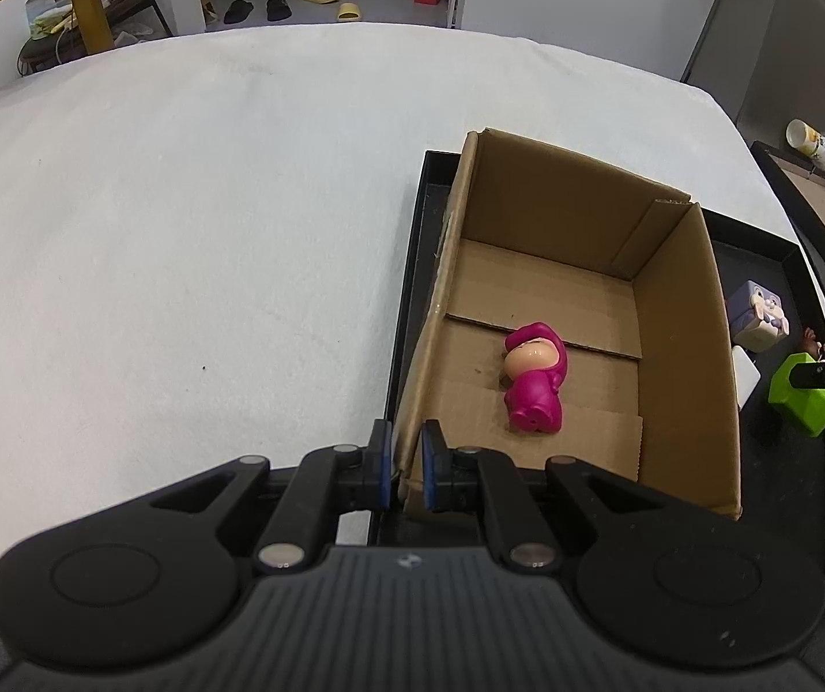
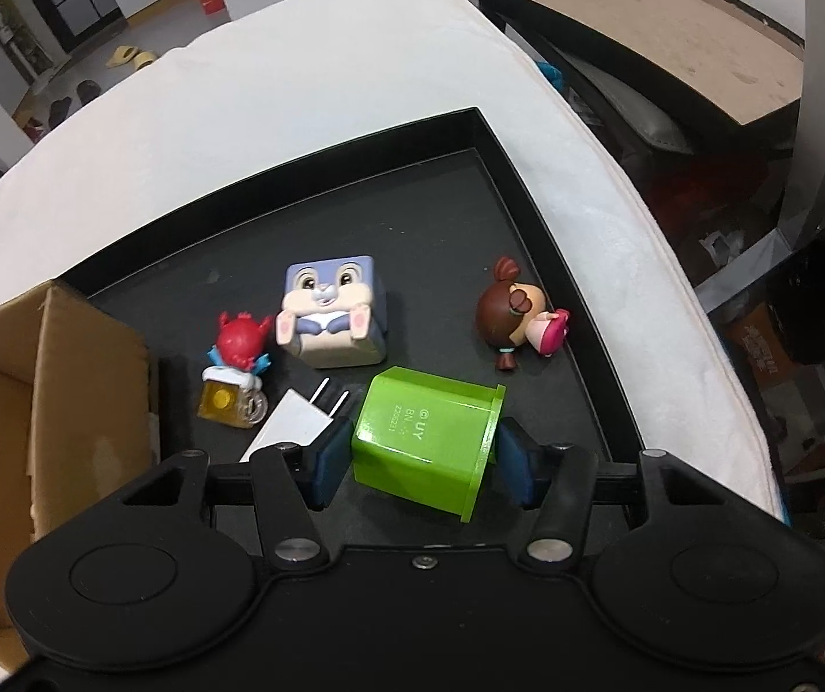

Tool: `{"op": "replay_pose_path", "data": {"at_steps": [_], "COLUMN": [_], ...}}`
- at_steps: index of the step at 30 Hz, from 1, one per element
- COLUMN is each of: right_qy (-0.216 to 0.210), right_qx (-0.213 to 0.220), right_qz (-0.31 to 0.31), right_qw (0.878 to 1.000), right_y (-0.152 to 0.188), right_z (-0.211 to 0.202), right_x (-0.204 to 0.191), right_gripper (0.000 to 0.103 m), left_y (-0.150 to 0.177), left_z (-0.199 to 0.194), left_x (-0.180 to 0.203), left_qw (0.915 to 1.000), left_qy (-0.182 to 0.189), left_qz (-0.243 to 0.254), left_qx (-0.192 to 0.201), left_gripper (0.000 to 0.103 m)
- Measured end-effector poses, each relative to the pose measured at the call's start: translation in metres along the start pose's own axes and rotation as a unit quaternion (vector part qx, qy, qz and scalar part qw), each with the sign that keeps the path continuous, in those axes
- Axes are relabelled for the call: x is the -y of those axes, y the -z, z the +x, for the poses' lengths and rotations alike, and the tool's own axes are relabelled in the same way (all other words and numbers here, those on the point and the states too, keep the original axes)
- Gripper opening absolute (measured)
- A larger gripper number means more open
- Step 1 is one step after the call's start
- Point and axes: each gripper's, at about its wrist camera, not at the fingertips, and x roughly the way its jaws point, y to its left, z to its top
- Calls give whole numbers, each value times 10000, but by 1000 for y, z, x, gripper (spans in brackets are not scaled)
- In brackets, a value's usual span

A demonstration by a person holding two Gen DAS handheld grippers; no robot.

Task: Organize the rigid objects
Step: 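Close the right gripper on the green cube charger, then carry the green charger with the right gripper over the box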

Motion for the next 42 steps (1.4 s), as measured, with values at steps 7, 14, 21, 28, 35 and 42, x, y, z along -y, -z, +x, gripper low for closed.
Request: {"op": "replay_pose_path", "data": {"at_steps": [7, 14, 21, 28, 35, 42], "right_qy": [-114, -256, -382, -692, -916, -1175], "right_qx": [106, 324, 666, 831, 974, 988], "right_qz": [-49, -252, -699, -917, -1128, -1309], "right_qw": [9999, 9988, 9946, 9899, 9846, 9794], "right_y": [3, 3, 2, 0, 0, 2], "right_z": [-17, -40, -66, -84, -92, -96], "right_x": [-4, -18, -47, -73, -98, -128], "right_gripper": [53, 53, 53, 53, 53, 53], "left_y": [1, 1, 1, 1, 2, 2], "left_z": [-3, -3, -4, -4, -5, -5], "left_x": [-1, 0, -2, -4, -7, -9], "left_qw": [10000, 10000, 9999, 9999, 9997, 9995], "left_qy": [26, 51, 85, 120, 196, 280], "left_qz": [-16, -31, -60, -95, -126, -131], "left_qx": [43, 49, 69, 74, 91, 102], "left_gripper": [10, 10, 10, 10, 10, 10]}}
